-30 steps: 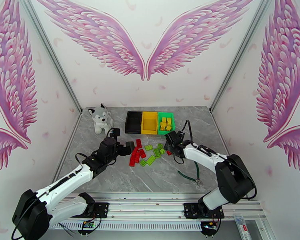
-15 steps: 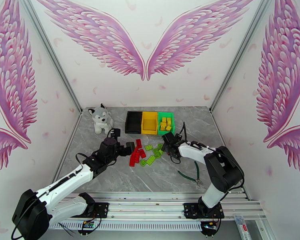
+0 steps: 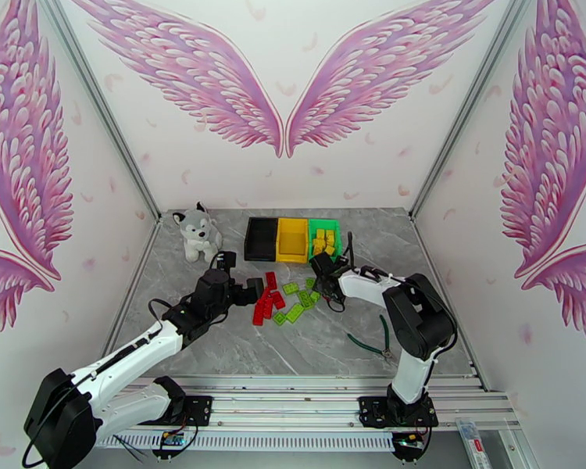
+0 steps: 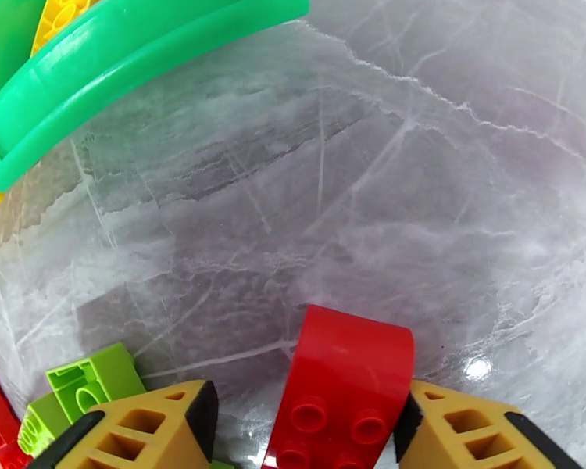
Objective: Sort the legos into containers by color
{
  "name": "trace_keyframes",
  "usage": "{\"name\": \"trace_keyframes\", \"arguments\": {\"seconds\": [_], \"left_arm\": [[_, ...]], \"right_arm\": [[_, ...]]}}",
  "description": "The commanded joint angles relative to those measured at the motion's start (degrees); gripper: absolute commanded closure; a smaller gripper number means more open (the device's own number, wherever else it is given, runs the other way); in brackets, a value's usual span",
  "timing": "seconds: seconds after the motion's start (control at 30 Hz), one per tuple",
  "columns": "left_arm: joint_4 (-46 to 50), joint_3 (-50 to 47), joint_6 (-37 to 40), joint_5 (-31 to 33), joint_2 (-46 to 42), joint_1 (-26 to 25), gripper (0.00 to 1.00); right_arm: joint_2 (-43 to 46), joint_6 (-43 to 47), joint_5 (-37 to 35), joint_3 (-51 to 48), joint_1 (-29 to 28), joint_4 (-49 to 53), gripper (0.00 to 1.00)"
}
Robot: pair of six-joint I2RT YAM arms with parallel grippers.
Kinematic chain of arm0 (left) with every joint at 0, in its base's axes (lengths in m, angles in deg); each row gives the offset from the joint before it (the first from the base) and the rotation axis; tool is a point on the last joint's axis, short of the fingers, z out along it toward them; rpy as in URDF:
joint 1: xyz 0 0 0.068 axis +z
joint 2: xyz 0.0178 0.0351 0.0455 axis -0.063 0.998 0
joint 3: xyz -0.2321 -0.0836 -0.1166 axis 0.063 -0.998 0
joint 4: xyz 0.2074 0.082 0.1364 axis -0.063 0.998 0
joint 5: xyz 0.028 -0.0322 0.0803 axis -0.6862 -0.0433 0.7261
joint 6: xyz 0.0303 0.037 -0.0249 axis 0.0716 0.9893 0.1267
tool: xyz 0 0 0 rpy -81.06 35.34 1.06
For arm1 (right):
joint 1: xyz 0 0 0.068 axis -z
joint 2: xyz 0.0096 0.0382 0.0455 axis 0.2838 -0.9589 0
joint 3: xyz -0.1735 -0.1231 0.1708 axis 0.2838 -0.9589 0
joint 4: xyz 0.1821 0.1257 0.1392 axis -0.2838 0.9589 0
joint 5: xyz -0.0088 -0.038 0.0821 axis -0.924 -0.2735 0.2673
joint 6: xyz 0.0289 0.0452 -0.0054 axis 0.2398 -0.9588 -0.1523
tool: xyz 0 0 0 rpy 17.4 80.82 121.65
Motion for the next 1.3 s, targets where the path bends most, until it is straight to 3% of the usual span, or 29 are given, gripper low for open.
{"name": "trace_keyframes", "arguments": {"seconds": [0.0, 0.2, 0.4, 0.6, 0.97, 1.27], "left_arm": [[0.73, 0.88, 0.23, 1.54, 1.27, -0.15, 0.01], [0.73, 1.54, 0.00, 3.11, 3.67, 0.18, 0.01], [-6.47, -2.49, 1.37, 6.29, 2.44, -0.49, 0.01], [-0.06, 0.75, 2.51, 5.87, 1.64, 1.15, 0.01], [-5.45, -0.43, -0.33, -4.98, 8.32, 9.33, 0.01], [-7.86, -2.99, -3.16, -6.69, 8.05, 14.21, 0.01]], "right_arm": [[-1.40, 0.71, -1.59, 0.47, -0.52, 1.48, 0.43], [1.49, 1.37, -3.42, -1.59, -0.58, 0.55, 0.60], [6.42, 3.89, -6.49, -1.62, -1.66, 1.40, 0.73], [8.08, 9.98, -6.36, 1.99, -6.00, -1.43, 0.76], [-7.21, 22.05, 3.84, 27.18, -12.00, -0.39, 0.82], [-19.14, 24.97, 5.03, 46.46, -12.09, 1.64, 0.79]]}}
